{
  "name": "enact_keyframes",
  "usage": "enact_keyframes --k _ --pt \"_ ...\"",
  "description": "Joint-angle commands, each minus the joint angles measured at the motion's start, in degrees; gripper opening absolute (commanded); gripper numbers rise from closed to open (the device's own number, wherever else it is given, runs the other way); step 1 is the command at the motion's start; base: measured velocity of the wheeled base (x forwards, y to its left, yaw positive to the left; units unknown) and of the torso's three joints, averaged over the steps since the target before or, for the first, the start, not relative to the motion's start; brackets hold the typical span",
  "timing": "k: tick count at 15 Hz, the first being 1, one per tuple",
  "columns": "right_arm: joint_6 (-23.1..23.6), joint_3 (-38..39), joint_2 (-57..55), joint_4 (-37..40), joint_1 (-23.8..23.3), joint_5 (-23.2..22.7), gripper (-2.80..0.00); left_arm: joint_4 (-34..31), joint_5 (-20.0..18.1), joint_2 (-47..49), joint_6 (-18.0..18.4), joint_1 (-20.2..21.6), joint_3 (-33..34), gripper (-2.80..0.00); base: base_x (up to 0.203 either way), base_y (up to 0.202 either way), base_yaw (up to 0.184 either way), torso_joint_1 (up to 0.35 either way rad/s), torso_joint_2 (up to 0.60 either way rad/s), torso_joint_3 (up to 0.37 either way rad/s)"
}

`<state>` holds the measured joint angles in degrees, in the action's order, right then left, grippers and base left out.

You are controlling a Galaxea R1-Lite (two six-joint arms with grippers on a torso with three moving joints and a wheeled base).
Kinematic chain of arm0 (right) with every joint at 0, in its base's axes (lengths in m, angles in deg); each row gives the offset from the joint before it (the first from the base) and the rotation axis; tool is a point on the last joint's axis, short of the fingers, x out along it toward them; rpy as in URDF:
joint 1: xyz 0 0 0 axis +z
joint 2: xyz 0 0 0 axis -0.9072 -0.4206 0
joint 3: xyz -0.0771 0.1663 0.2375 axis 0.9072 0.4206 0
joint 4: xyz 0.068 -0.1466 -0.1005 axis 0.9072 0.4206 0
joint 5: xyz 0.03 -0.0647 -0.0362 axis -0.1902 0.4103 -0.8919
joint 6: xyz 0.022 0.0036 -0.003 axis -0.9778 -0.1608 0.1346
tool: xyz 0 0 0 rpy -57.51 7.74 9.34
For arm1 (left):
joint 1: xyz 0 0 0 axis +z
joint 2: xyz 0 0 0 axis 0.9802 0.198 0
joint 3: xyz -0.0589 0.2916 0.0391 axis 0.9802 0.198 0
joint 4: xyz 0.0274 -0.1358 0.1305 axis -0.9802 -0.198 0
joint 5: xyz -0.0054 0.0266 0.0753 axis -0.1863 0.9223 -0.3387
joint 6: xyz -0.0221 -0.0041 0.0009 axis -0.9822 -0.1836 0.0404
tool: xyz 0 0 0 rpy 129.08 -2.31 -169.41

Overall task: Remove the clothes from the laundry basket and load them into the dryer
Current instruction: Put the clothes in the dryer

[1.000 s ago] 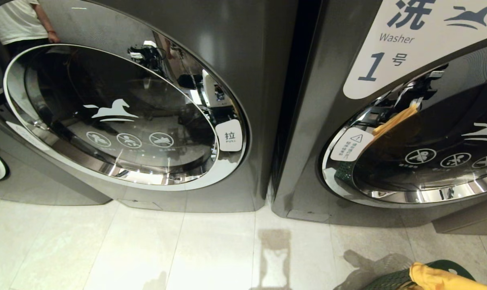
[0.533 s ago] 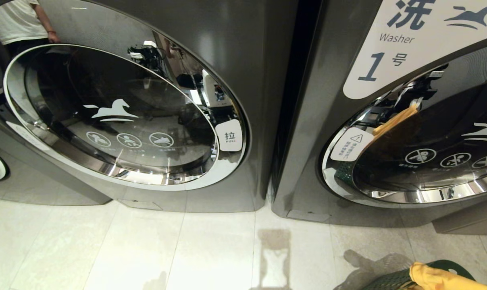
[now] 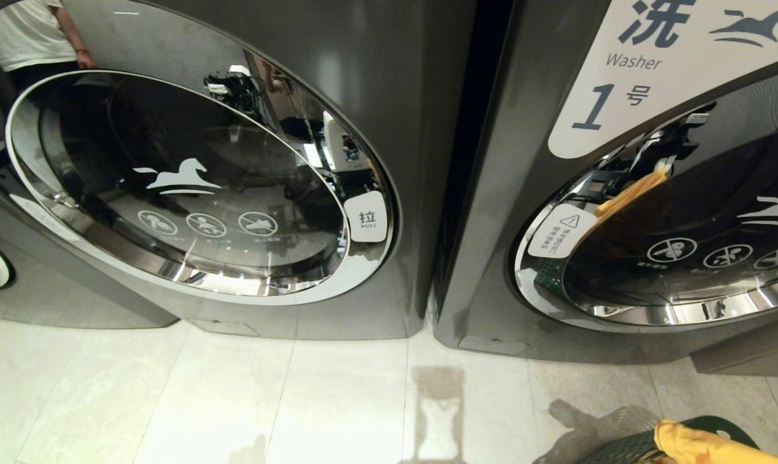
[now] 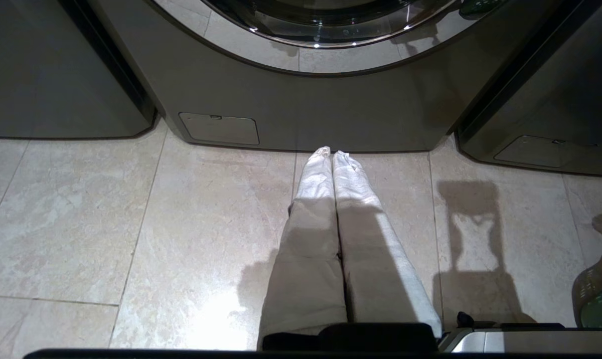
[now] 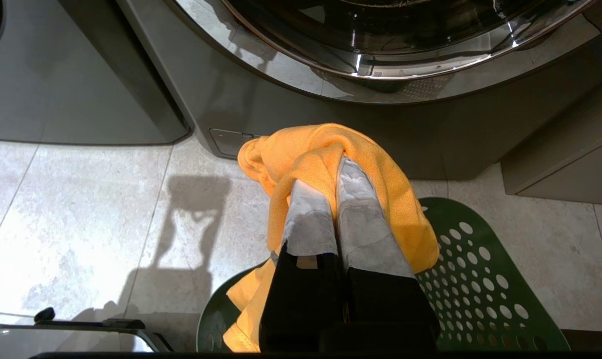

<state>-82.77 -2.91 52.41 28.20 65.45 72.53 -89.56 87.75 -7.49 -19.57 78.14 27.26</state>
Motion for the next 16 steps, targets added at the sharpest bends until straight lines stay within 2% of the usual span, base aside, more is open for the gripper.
enact_keyframes --k 1,5,16 --pt "0.04 0.00 0.01 -0.02 0.02 -0.02 -2.80 0.02 -0.03 0.09 -0.05 0.00 -0.04 -2.80 0.000 0.000 0.000 0.000 0.00 0.000" --pt "0.04 0.00 -0.06 -0.02 0.02 -0.02 -2.80 -0.07 -0.03 0.09 0.04 0.00 -0.04 -2.80 0.000 0.000 0.000 0.003 0.00 0.085" --pt "0.04 0.00 -0.01 -0.02 0.02 -0.02 -2.80 -0.07 -0.03 0.09 0.04 0.00 -0.04 -2.80 0.000 0.000 0.000 0.000 0.00 0.198"
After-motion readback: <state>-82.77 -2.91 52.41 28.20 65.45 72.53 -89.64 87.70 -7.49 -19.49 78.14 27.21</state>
